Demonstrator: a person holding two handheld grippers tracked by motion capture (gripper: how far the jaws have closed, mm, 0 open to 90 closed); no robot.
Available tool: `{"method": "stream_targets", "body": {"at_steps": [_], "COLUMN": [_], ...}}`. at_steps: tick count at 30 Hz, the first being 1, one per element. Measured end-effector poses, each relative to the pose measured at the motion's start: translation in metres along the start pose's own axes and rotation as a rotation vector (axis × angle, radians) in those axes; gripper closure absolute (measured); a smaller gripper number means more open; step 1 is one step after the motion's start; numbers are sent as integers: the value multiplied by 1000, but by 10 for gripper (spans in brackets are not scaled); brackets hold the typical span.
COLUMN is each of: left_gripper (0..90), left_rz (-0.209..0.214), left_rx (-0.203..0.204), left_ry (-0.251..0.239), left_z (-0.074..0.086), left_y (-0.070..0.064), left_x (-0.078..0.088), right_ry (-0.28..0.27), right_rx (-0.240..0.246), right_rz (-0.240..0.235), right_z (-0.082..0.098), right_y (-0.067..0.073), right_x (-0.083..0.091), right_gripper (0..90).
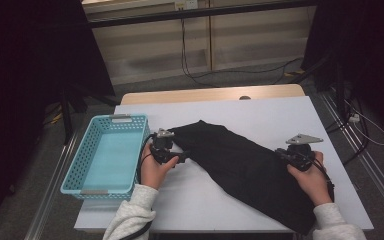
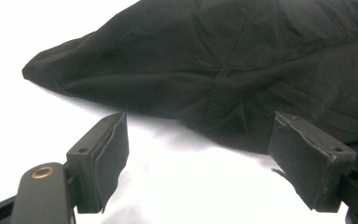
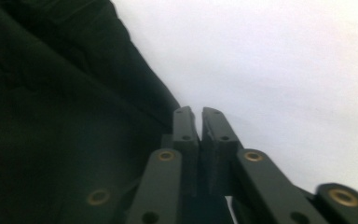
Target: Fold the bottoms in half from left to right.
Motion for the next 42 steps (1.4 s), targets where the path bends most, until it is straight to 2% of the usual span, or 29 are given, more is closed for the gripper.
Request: {"method": "stream_targets", "body": {"at_steps": [7,9,10,14,20,22,25,27,35,36,39,42], "left_gripper": [199,196,196,197,207,209,204,194,210,219,243,242], "left_rz": [1,-4,0,-12,-1,6,19,17,-6,-23,-20,-46], "left_rx": [2,11,16,20,31,48,66,59,53,43,48,35], "left_ry": [-3,-10,-9,-6,-11,-22,-27,-13,-9,-4,-11,-22], "left_z": [-4,-5,-6,-12,-26,-30,-35,-37,-49,-51,-54,-56], "left_y": [1,3,5,11,19,21,25,29,41,45,49,55], "left_x": [3,4,4,4,-2,-6,-10,-12,-21,-23,-29,-34], "right_ry": [-2,-9,-14,-22,-39,-33,-43,-45,-48,-51,-55,-56], "right_rx": [1,16,21,10,19,19,10,11,12,11,10,12], "right_rz": [-3,-10,-11,-28,-49,-57,-76,-87,-100,-101,-106,-106], "right_z": [0,0,0,0,-3,-2,-2,-2,-1,-2,-3,-2], "right_y": [5,7,8,13,19,21,24,25,29,29,30,30], "right_x": [9,12,13,18,22,24,26,28,33,34,36,36], "right_gripper": [566,559,527,476,404,366,333,312,269,266,263,258]}}
Point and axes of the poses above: each handheld gripper's, and its own axes: x roughly backward along the jaws, z roughly out of its underside, y roughly to its left, the point moved 7 cm from there along -x, roughly forward along the jaws, and after that the axes turned 12 degrees about z, right-handed, at the moved point
